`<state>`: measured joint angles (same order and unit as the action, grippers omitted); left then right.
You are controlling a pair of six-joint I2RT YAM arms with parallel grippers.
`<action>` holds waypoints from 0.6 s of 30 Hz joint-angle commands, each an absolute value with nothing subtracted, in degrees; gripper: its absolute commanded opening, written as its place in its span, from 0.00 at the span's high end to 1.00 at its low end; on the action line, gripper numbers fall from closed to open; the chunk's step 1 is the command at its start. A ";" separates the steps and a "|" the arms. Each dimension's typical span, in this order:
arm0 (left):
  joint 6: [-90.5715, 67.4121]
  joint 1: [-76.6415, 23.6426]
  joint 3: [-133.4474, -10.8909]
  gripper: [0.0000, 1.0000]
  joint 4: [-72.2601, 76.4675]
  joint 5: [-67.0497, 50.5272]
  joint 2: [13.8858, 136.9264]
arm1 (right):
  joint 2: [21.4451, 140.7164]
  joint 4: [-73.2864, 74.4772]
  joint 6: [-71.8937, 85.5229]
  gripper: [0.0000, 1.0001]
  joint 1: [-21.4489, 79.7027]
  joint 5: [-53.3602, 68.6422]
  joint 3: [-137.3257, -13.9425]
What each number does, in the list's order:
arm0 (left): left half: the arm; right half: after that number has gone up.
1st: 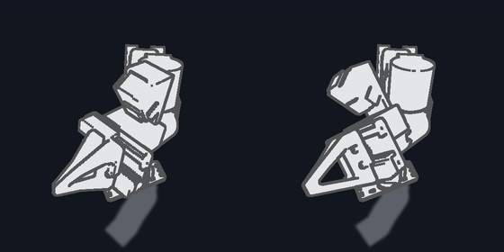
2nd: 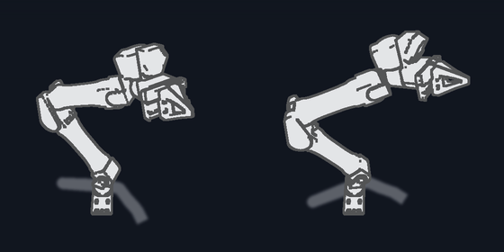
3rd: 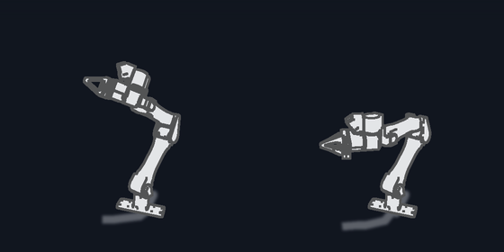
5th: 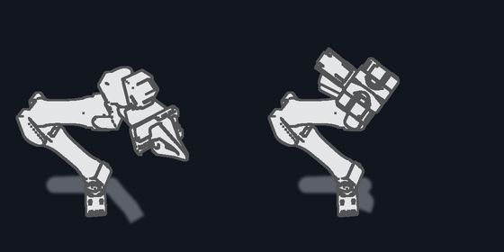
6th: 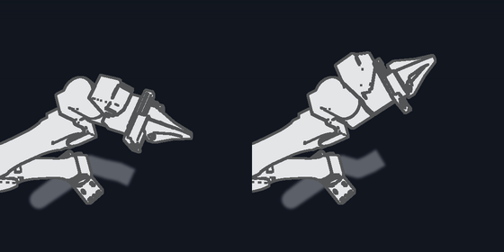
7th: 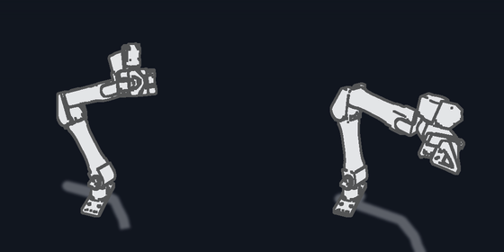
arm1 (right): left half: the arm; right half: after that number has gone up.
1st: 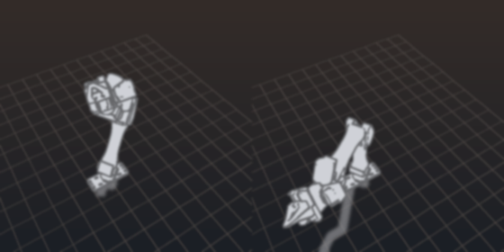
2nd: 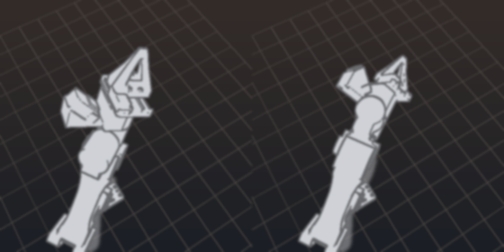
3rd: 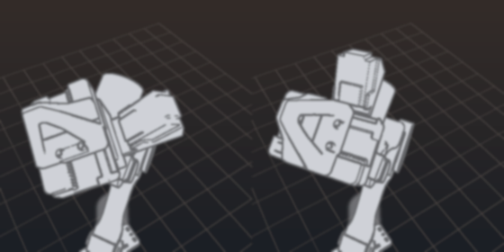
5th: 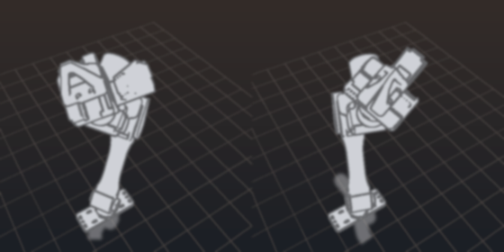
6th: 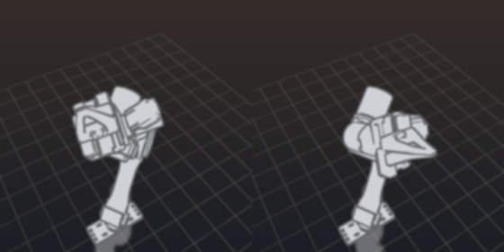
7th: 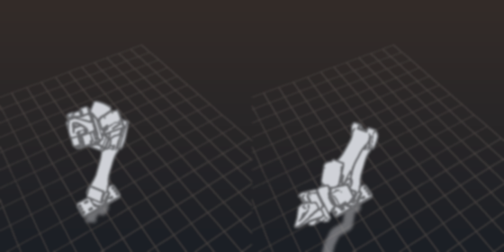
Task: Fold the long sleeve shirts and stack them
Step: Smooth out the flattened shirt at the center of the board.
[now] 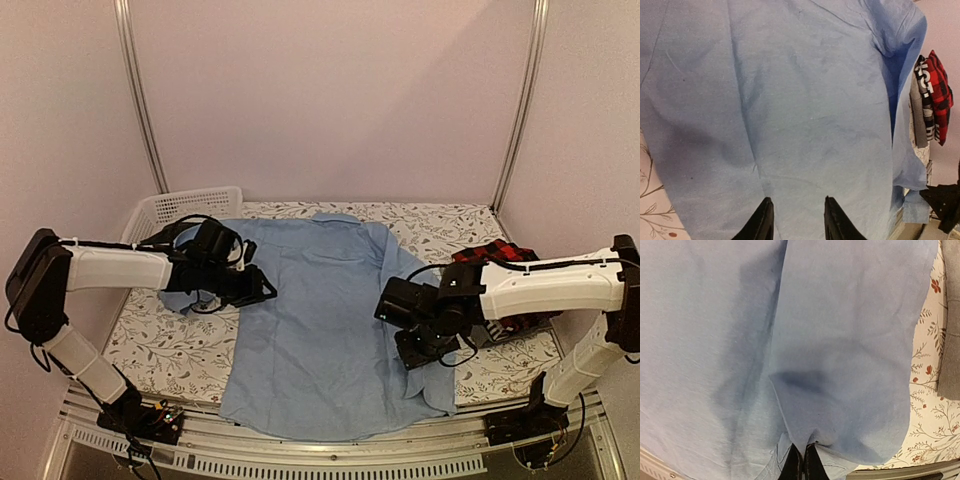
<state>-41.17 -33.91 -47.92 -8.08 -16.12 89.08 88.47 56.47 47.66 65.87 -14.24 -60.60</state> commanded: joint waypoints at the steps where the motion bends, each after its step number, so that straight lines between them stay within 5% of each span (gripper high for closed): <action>1: -40.40 -34.40 -47.75 0.65 -7.24 -17.08 85.20 | 88.60 52.56 39.04 1.00 61.81 -10.60 -66.52; 18: -37.85 -33.84 -42.52 0.62 -3.66 -24.74 79.80 | 108.80 27.15 30.20 1.00 46.72 14.63 -82.67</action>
<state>-39.64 -33.89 -44.05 -6.33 -21.02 81.28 106.32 35.48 30.30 49.54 7.31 -80.20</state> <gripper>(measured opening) 0.359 0.007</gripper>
